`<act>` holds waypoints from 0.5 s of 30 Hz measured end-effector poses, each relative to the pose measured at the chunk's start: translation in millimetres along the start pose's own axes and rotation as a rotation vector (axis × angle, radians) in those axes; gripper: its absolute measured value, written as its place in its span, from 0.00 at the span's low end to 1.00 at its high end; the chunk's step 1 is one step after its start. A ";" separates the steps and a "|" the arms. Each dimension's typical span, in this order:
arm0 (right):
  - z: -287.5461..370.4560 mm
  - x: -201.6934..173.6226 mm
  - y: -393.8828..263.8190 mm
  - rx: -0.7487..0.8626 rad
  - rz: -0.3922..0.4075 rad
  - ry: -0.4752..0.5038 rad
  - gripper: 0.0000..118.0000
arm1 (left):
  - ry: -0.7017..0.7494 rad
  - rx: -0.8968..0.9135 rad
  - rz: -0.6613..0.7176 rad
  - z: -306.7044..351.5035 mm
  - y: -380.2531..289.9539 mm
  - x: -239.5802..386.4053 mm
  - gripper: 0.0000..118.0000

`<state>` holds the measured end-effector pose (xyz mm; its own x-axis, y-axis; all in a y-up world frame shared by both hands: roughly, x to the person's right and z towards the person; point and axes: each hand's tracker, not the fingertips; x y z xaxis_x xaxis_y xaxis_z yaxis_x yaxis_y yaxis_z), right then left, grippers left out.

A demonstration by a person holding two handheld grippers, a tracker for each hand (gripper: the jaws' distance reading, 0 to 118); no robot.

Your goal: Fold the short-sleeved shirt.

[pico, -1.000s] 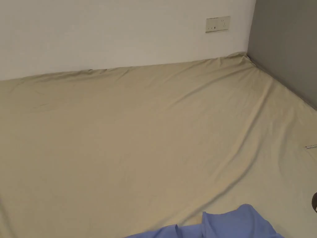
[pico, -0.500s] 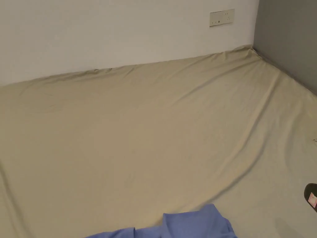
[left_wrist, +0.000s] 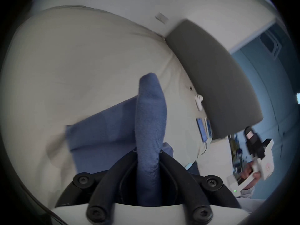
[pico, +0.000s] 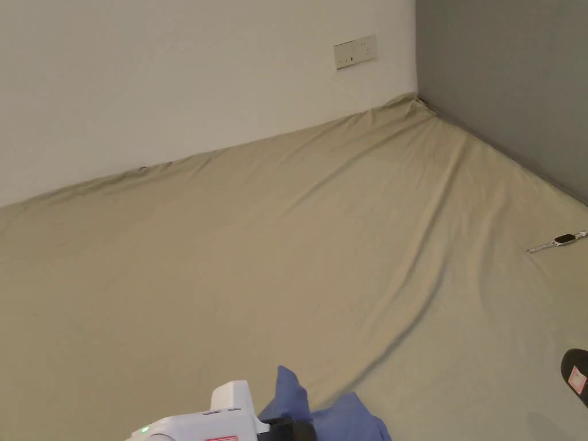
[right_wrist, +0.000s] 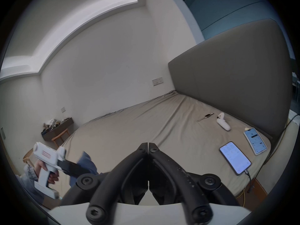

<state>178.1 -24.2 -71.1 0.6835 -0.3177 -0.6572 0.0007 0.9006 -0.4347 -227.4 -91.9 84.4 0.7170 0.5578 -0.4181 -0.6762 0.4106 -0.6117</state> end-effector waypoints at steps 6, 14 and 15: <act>13.2 16.2 -1.4 0.010 -0.024 -0.055 0.01 | 0.093 -0.028 -0.043 -69.5 -12.7 21.5 0.65; 5.2 17.4 -5.1 -0.001 -0.038 -0.055 0.01 | 0.058 0.262 -0.059 9.9 -3.0 10.1 0.05; 4.0 16.7 -6.1 -0.005 -0.039 -0.049 0.01 | 0.090 0.251 -0.079 8.9 -4.7 8.3 0.02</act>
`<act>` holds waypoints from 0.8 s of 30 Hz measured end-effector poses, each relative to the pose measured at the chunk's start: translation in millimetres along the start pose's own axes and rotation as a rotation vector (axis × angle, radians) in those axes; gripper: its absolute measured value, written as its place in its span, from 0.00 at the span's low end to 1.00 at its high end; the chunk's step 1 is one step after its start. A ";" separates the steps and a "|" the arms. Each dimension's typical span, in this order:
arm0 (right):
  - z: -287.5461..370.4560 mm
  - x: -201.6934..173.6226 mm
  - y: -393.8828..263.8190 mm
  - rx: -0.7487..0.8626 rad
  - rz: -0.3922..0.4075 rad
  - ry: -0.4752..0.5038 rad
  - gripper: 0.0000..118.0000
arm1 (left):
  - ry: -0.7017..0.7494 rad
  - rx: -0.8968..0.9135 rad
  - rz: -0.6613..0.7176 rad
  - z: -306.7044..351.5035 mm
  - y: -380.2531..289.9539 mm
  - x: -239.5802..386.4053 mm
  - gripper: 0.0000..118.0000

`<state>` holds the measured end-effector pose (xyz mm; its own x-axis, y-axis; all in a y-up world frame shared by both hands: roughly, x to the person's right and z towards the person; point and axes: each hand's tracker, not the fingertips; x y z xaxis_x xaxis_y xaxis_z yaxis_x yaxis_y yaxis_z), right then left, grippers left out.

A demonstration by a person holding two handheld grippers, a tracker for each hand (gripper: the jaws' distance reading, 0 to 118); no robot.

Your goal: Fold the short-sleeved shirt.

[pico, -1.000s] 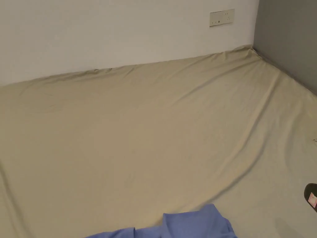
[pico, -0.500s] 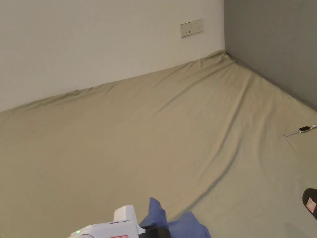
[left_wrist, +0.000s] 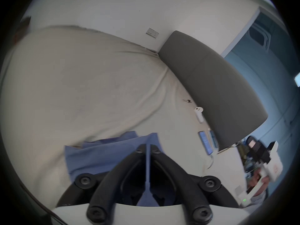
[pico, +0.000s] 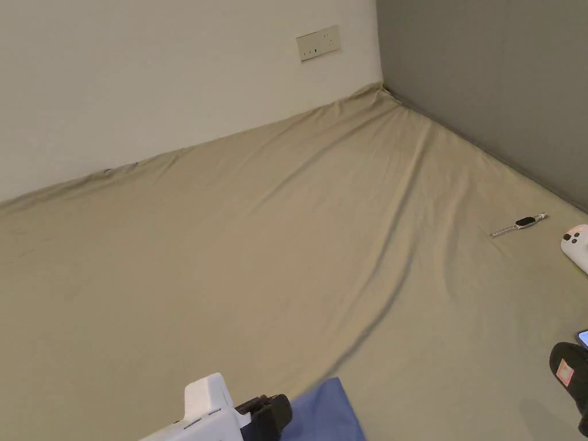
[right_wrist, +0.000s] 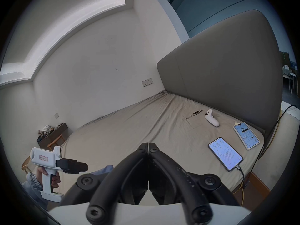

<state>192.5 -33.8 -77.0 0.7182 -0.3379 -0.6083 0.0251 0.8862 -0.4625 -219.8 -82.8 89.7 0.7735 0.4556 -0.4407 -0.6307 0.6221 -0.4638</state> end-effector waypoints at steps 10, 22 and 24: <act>-4.3 -7.4 -6.8 -0.047 0.031 0.019 0.01 | -0.062 -0.392 -0.082 -96.8 -92.4 44.6 0.02; -71.9 -64.6 -13.1 -0.276 0.223 0.217 0.01 | -0.161 -0.083 0.029 -1.4 -39.7 2.4 0.02; -96.0 -83.2 -23.9 -0.365 0.266 0.261 0.01 | -0.120 -0.028 0.084 20.2 -38.3 -18.9 0.02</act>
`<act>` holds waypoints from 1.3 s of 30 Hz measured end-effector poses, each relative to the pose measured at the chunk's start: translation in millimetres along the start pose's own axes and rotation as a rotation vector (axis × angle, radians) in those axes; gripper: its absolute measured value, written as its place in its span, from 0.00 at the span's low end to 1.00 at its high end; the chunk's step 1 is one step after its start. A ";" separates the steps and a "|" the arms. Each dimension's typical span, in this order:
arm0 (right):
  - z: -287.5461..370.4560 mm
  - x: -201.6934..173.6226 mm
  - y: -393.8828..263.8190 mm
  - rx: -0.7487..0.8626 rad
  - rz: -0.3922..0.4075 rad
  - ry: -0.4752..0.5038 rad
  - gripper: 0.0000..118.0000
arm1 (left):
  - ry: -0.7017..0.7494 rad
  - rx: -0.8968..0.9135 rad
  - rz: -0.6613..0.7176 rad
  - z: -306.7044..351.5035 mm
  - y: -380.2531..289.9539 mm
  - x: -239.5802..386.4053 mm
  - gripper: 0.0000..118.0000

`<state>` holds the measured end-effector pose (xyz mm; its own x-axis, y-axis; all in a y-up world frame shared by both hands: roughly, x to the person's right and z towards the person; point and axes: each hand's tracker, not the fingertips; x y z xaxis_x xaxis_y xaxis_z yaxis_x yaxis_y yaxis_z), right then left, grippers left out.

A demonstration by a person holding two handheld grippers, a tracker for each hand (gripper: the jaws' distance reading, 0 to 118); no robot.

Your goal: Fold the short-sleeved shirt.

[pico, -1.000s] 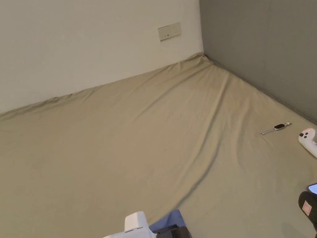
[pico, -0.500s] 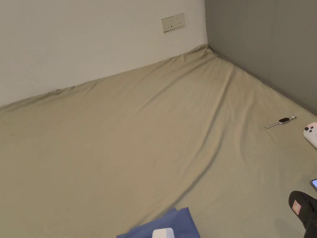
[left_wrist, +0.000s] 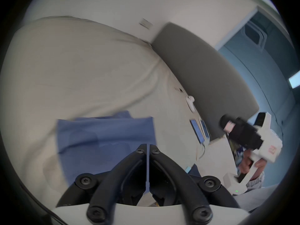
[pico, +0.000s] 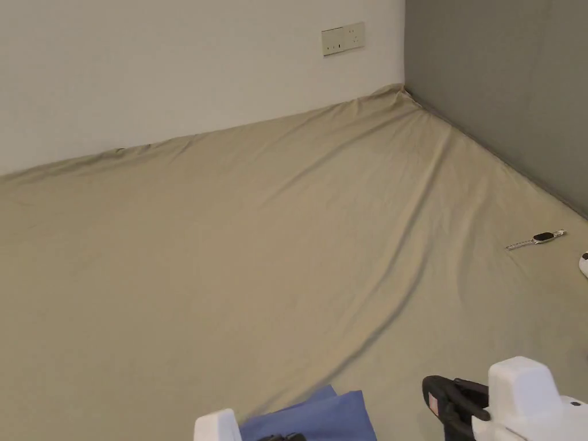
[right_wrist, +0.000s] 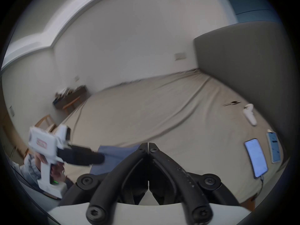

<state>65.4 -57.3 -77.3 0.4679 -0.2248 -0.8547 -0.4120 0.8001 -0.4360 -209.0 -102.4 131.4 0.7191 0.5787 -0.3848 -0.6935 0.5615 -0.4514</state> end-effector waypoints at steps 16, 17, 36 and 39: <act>-168.8 -40.1 -32.0 -0.570 0.138 0.036 0.01 | 0.041 -0.022 0.310 34.2 -46.1 -121.8 0.99; -170.1 -37.5 -31.8 -0.580 0.142 0.047 0.01 | 0.008 -0.034 0.327 24.2 -44.8 -127.0 1.00; -147.7 -26.8 -22.2 -0.480 0.055 0.096 0.01 | -0.271 -0.097 0.621 -22.4 -31.1 -161.4 0.13; -134.3 -35.4 -0.9 -0.399 0.034 0.116 0.01 | -0.295 -0.038 0.624 2.7 -21.5 -168.9 0.13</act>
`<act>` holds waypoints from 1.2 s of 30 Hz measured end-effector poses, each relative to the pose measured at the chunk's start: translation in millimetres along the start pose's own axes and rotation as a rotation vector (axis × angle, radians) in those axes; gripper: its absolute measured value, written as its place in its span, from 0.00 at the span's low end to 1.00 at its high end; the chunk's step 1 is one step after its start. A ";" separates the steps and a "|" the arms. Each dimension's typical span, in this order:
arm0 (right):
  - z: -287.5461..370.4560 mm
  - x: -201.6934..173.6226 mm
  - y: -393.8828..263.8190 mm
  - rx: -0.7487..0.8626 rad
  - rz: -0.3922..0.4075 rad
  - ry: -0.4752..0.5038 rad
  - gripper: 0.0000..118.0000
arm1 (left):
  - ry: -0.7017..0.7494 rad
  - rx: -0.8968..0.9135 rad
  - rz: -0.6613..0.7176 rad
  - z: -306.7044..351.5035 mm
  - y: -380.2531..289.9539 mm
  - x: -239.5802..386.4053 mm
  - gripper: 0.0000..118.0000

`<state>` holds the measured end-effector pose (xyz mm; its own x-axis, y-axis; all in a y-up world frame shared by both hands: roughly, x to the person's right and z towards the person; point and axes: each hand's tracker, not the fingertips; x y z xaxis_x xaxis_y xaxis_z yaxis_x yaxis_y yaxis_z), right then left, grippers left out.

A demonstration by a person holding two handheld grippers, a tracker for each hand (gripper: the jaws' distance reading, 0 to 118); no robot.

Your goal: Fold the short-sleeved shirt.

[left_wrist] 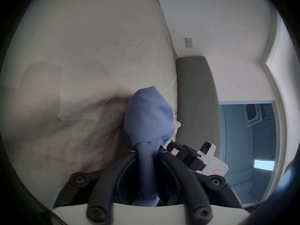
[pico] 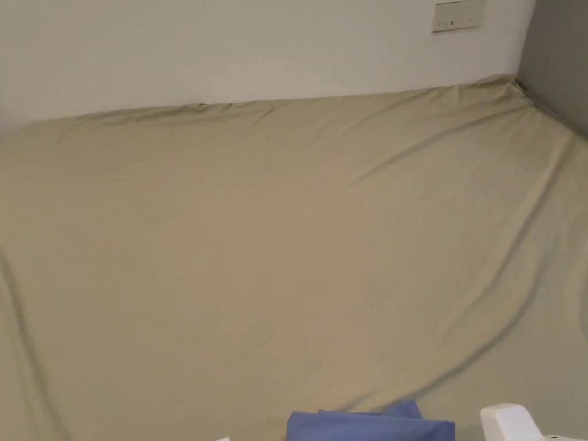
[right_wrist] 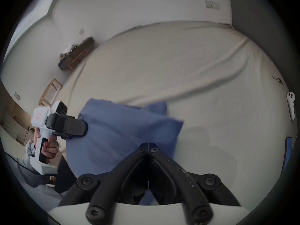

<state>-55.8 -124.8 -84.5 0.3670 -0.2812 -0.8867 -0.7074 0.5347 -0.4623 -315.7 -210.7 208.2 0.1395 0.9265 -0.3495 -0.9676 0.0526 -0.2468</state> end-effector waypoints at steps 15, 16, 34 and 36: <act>-38.8 -58.5 37.3 0.054 0.056 0.050 0.01 | 0.304 0.537 0.069 323.8 90.9 -58.9 0.12; -43.4 -62.3 37.8 0.046 0.060 0.053 0.01 | 0.339 0.556 0.083 341.3 97.1 -63.4 0.12; -26.0 -71.0 26.5 0.076 0.114 0.053 0.01 | 0.671 0.751 0.070 344.4 32.4 -44.7 0.05; -18.0 -62.5 21.0 0.092 0.099 0.057 0.01 | 0.623 0.703 0.023 326.7 14.8 -27.3 0.00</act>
<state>-104.5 -110.3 -38.8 0.2616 -0.2670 -0.9275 -0.6792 0.6319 -0.3734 -402.6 -113.5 509.4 0.0091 0.5745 -0.8185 -0.8484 0.4376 0.2978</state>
